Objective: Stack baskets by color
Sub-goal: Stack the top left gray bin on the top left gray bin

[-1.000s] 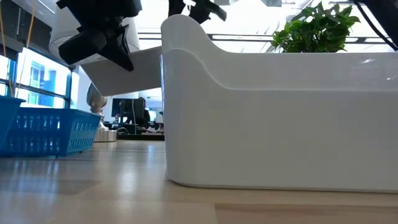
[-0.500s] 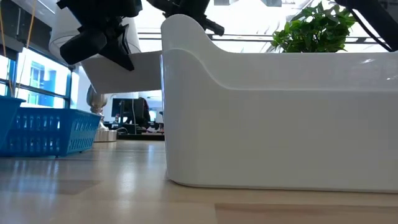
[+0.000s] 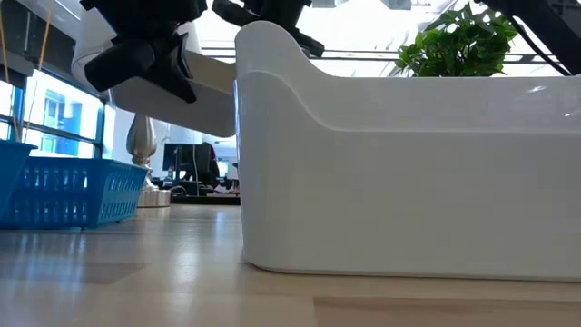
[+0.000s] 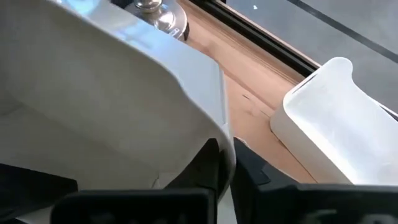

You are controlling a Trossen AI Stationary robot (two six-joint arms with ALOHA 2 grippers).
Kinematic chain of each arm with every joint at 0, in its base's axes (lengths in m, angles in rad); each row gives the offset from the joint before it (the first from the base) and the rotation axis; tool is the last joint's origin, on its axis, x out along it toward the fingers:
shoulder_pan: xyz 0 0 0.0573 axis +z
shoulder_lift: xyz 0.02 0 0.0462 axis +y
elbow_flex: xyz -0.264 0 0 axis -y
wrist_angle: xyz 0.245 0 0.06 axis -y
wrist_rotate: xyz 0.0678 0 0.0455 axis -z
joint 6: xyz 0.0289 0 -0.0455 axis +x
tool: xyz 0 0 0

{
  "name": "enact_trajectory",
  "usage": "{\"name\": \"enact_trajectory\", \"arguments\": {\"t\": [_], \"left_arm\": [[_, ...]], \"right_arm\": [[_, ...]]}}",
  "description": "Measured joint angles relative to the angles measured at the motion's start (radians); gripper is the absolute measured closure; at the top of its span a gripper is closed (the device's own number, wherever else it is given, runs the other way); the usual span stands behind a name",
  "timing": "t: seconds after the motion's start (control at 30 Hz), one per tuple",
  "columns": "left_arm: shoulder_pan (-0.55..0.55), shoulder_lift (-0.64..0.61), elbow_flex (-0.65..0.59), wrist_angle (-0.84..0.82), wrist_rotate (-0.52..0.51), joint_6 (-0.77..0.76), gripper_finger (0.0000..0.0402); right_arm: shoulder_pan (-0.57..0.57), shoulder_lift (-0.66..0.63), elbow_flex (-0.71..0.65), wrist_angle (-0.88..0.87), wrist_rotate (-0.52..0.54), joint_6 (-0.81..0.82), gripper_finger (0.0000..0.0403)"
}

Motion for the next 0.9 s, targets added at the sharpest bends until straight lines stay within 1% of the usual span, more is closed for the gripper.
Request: {"name": "enact_trajectory", "arguments": {"t": [0.17, 0.4, 0.53, 0.67, 0.9], "left_arm": [[0.001, 0.0, 0.001, 0.01, 0.065, 0.01, 0.0329], [0.001, 0.0, 0.001, 0.041, 0.069, 0.011, 0.0248], [0.001, 0.0, 0.021, 0.036, 0.096, 0.011, 0.0215], [0.001, 0.0, 0.056, 0.036, 0.141, 0.011, 0.0201], [-0.009, 0.0, 0.077, 0.034, 0.149, 0.02, 0.0203]], "right_arm": [[0.001, 0.0, -0.001, -0.007, -0.004, -0.008, 0.04], [0.001, 0.0, -0.001, -0.008, -0.002, -0.018, 0.0402], [-0.005, 0.0, -0.001, -0.02, 0.004, -0.025, 0.0402], [-0.018, 0.0, -0.001, -0.037, 0.012, -0.045, 0.0403], [-0.037, -0.009, -0.002, -0.1, 0.008, -0.074, 0.0401]]}}
